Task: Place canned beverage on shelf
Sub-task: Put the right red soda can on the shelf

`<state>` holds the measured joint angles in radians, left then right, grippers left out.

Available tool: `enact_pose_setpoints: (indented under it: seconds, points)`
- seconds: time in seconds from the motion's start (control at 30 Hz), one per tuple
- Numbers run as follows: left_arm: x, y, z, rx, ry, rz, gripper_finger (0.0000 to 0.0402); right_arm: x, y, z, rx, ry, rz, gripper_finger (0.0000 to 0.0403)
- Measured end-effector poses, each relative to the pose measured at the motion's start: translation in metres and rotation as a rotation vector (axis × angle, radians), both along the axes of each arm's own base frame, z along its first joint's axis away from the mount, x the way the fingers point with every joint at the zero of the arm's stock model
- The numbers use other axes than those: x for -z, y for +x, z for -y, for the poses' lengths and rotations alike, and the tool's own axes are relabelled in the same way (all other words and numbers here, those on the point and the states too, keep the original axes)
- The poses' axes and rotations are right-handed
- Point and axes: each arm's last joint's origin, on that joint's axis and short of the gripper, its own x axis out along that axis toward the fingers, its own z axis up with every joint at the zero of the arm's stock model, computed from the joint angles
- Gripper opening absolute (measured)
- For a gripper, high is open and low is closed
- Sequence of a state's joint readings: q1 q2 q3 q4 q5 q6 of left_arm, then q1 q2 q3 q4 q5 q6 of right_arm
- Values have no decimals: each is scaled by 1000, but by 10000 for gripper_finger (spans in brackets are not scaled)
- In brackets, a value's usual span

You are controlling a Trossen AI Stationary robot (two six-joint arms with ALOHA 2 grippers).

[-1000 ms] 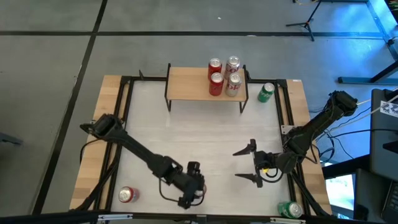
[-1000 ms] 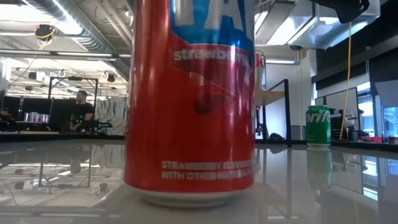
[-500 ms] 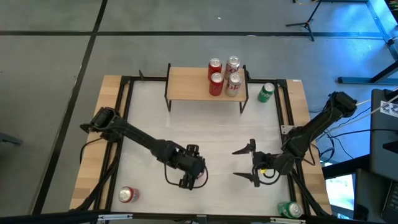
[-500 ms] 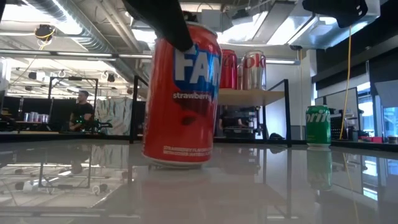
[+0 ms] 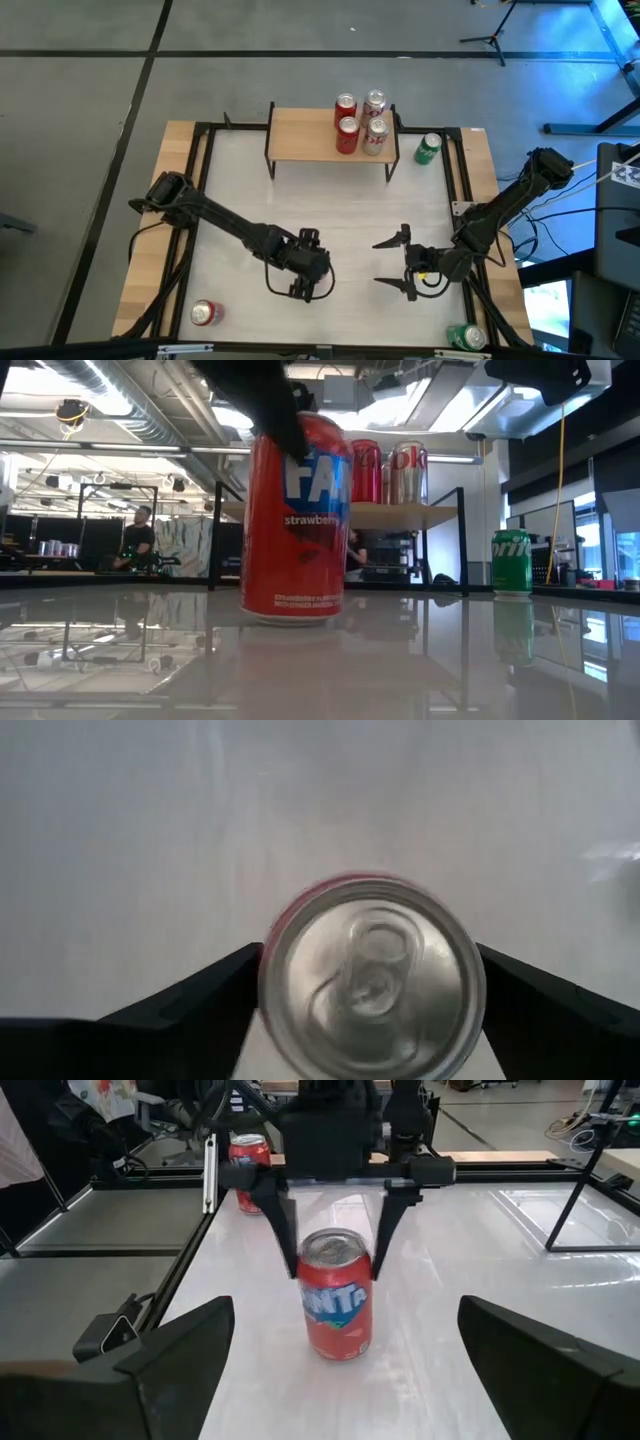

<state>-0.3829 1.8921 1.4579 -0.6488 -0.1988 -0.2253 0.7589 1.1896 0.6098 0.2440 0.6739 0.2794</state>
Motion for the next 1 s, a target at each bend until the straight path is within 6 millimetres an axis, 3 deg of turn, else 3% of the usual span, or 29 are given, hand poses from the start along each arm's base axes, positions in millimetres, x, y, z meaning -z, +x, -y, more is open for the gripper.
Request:
enact_pose_setpoints:
  seconds: [0.27,0.67,1.0]
  points:
    - [-2,-2,3,0,-15,-1,342,0,0,1,24,-5,7,381]
    - [-38,5,8,-1,-85,32,343,0,0,1,25,-4,6,381]
    - [-41,3,5,-292,-167,29,344,0,0,1,26,-2,6,381]
